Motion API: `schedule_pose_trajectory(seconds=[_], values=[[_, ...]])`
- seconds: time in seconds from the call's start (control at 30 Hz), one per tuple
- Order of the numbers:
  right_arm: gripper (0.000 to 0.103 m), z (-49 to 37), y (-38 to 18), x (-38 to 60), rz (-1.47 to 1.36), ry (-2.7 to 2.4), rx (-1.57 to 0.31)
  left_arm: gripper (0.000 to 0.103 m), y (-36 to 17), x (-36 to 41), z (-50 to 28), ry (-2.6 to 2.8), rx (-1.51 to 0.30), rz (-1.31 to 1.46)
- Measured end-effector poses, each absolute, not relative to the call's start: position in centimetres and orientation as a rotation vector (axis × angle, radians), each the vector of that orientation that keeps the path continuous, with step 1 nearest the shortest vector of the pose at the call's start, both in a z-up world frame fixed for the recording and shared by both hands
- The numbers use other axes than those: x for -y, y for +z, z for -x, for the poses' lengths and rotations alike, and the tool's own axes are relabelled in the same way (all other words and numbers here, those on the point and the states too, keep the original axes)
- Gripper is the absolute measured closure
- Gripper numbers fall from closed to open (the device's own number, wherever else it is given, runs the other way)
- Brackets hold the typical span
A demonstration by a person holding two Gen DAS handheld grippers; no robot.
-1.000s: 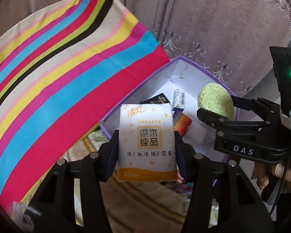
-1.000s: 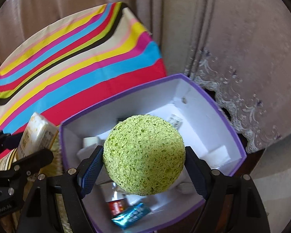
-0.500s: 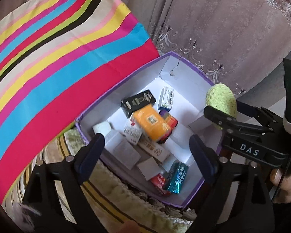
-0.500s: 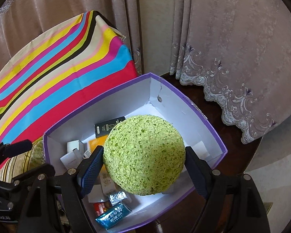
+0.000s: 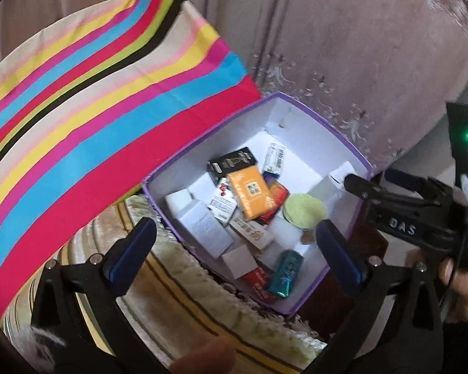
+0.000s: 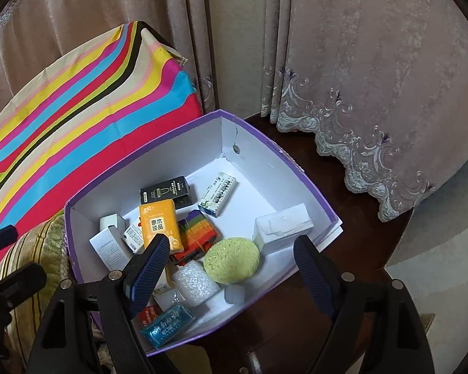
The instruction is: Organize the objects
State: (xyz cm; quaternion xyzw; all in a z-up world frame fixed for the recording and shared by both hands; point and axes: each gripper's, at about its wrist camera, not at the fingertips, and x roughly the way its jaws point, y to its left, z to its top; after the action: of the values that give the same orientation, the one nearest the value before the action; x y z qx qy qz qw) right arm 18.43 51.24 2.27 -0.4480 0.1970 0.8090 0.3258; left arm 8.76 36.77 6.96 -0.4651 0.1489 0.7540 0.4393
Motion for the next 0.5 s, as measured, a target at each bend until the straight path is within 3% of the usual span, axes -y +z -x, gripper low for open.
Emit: schedule_pose_trajectory(seconds=[0.5], values=[[0.02, -20.0, 1.2, -51.5, 1.186, 2.076, -0.511, 0.0, 6.0, -38.8, -10.3, 1.861, -0.403, 1.18]])
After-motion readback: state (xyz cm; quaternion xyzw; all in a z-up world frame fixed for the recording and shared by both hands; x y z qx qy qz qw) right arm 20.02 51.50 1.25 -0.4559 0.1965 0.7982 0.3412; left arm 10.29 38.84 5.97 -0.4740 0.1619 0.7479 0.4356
